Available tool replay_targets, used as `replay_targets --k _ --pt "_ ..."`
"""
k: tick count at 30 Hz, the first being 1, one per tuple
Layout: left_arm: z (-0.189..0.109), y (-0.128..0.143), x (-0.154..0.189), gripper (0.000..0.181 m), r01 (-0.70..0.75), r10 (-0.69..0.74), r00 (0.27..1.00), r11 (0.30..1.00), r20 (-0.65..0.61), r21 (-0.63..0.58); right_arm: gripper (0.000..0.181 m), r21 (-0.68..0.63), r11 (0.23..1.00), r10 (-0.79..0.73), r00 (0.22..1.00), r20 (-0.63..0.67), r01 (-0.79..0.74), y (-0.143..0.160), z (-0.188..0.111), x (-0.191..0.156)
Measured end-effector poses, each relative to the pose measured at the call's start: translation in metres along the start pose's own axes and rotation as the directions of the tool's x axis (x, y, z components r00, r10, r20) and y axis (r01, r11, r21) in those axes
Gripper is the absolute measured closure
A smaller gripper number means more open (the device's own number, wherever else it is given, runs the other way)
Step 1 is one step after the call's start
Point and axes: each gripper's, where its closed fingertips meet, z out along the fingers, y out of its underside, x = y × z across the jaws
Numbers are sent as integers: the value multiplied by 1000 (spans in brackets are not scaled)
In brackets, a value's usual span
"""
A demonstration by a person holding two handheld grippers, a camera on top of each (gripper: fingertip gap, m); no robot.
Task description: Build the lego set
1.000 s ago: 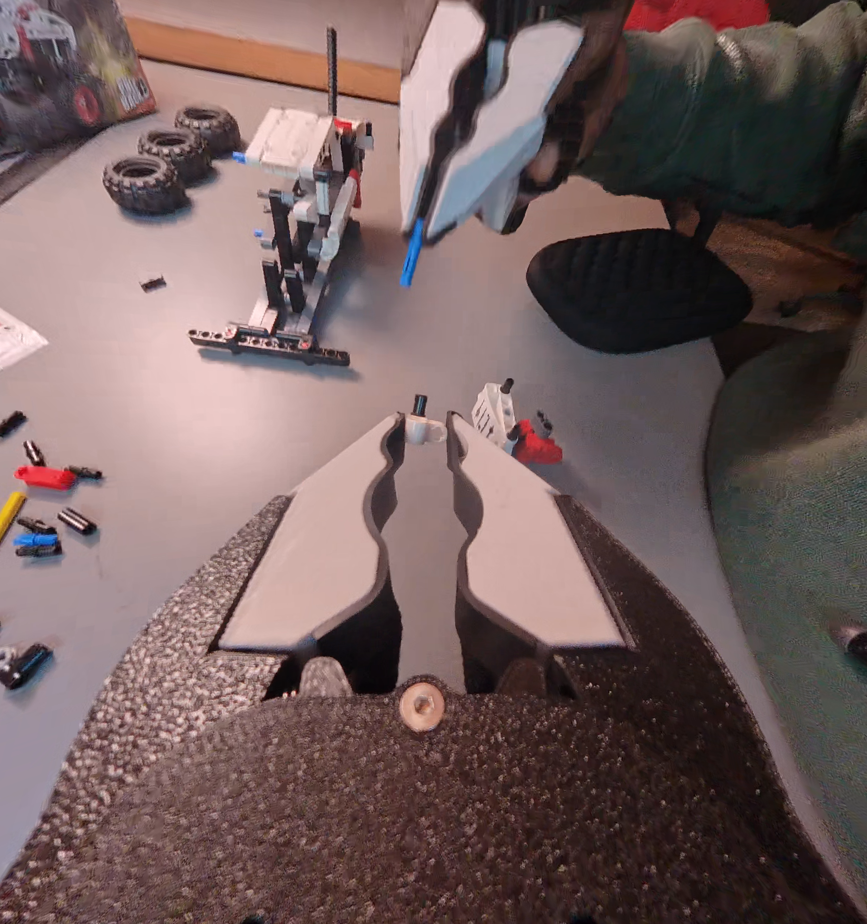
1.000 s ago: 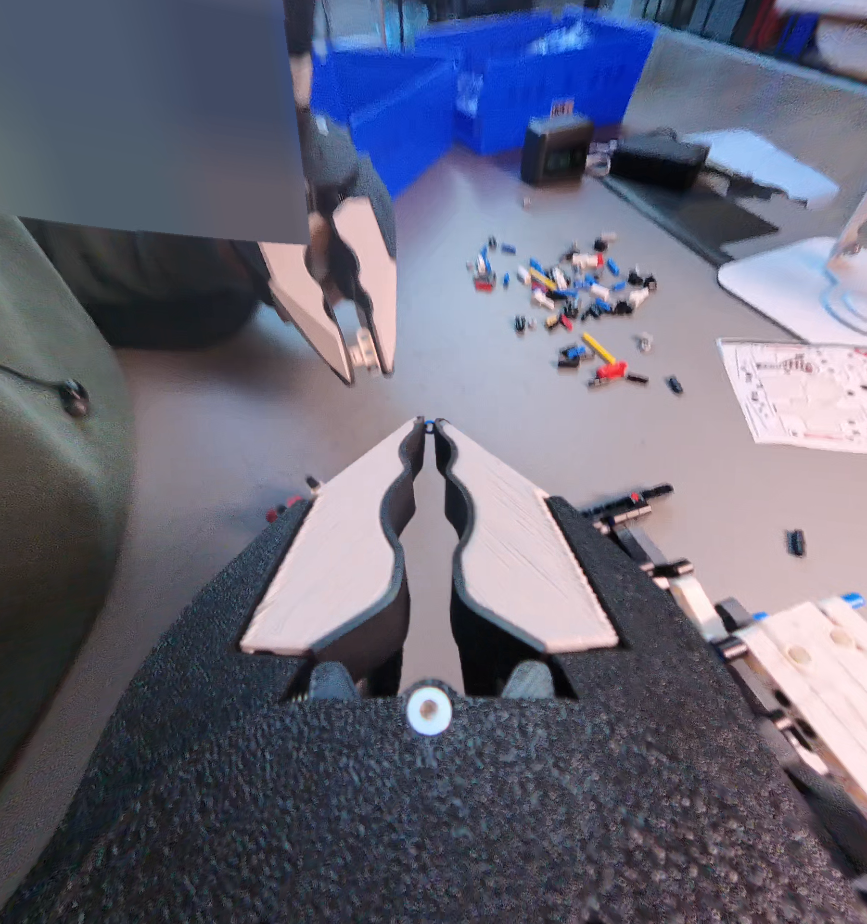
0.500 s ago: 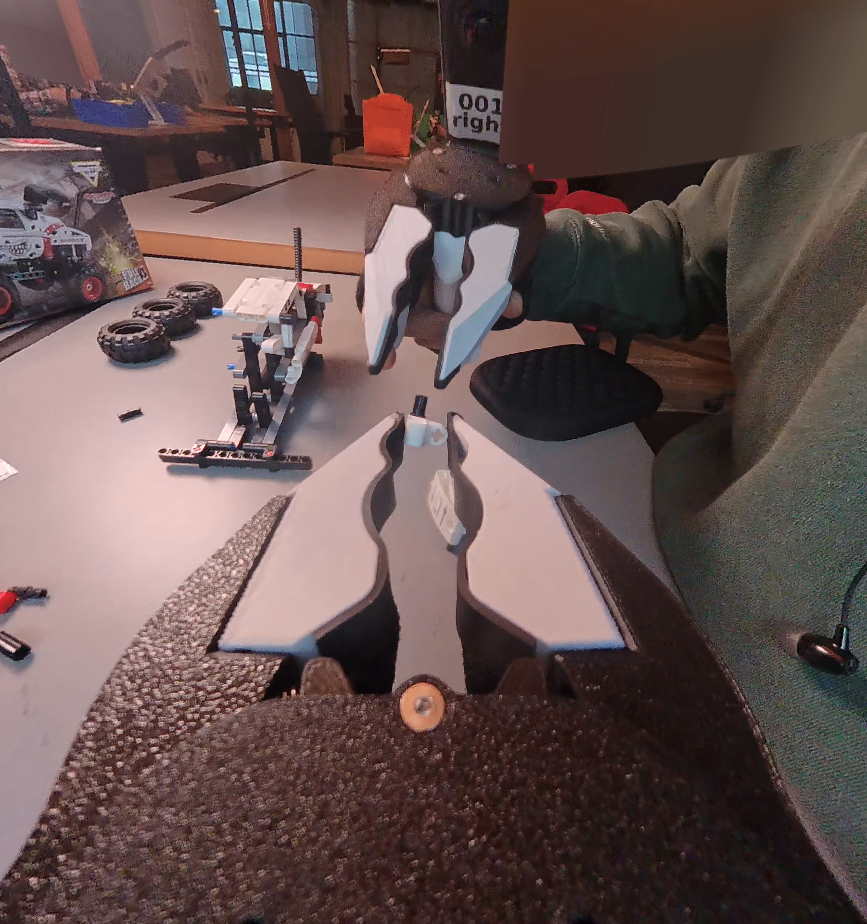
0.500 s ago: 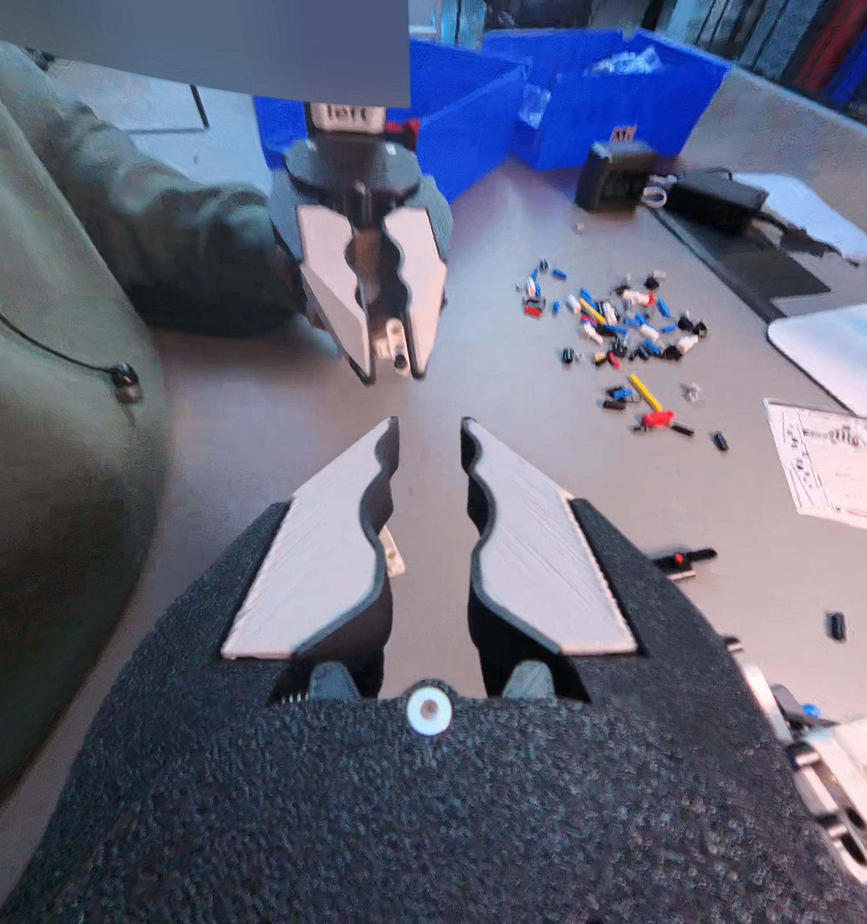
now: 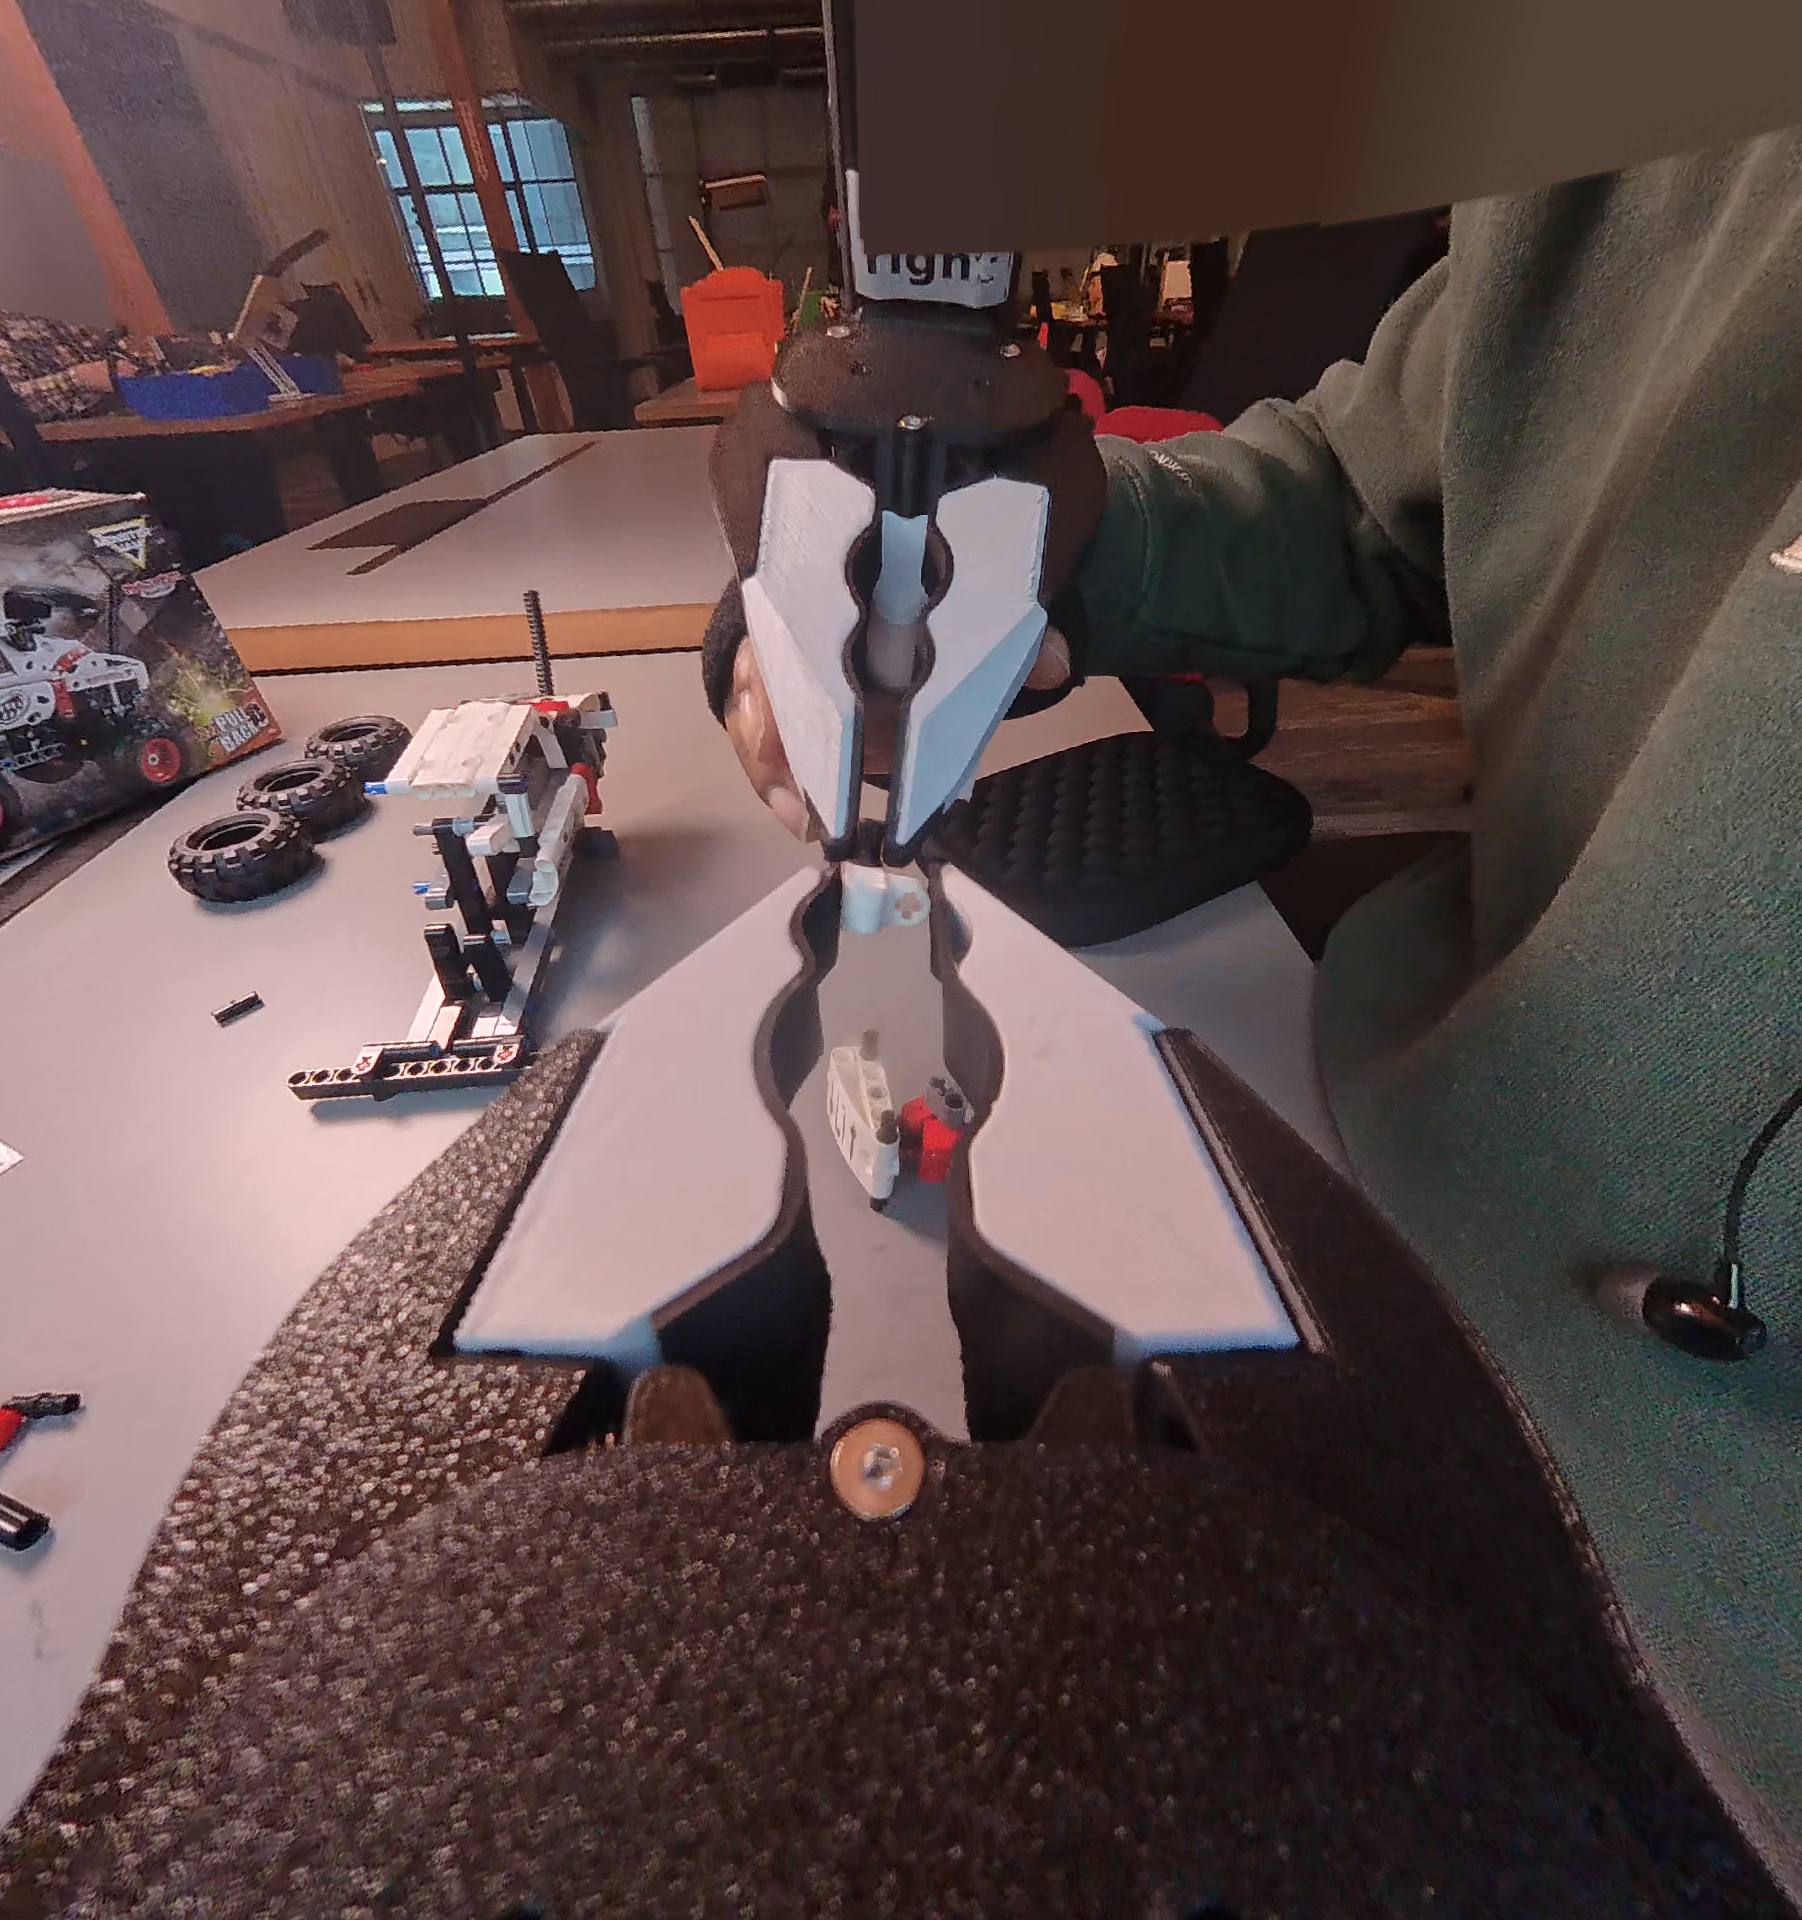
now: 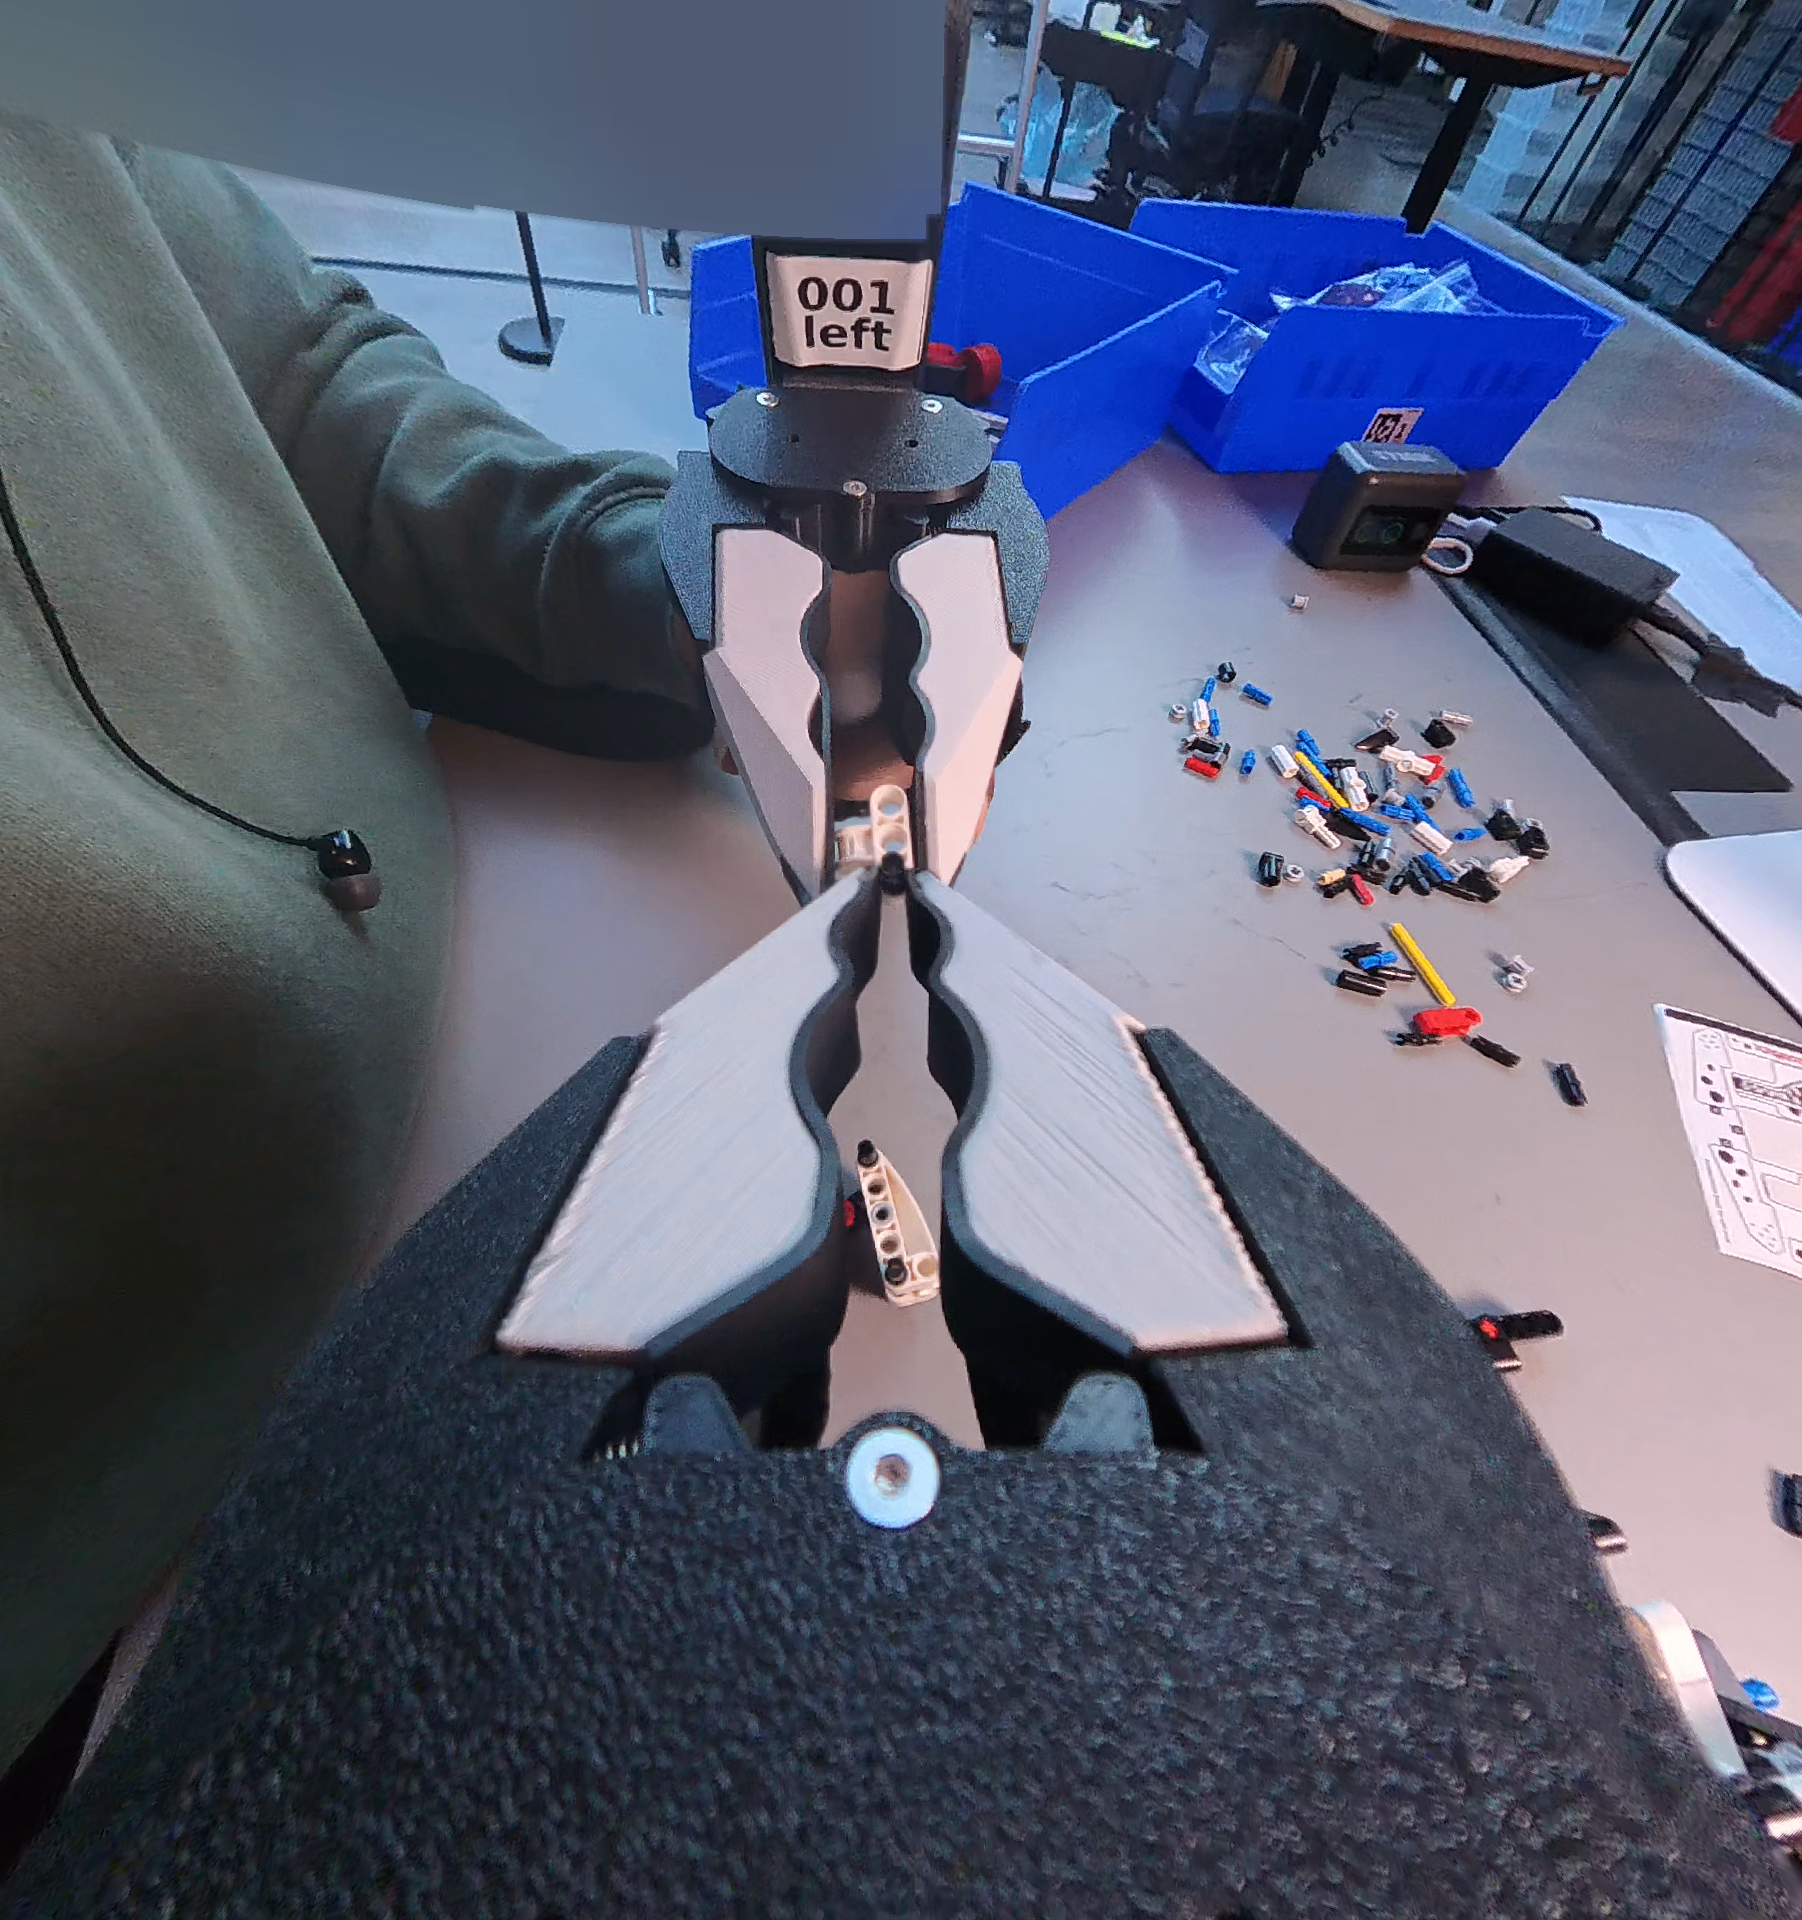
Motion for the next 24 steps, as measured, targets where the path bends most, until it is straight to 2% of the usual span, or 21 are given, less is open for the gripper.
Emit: replay_targets --k 4,6,14,20,24 --pt "2 4 6 164 -14 14 1000 999 -10 -30 178 -47 999 -10 1000 4 10 5 -2 -5" --pt "2 9 4 158 -4 4 1000 998 0 -61 178 -88 996 -28 999 -24 26 13 -6 0" --pt "7 29 7 173 -3 1 1000 984 -7 -176 179 -158 986 -57 998 -7 56 34 -10 -7" --pt "11 41 5 174 0 2 1000 976 11 -217 177 -199 979 -55 998 -13 52 46 -8 -5" --pt "13 47 4 174 5 -3 1000 974 8 -228 148 -215 976 -37 999 15 40 50 -6 -8"
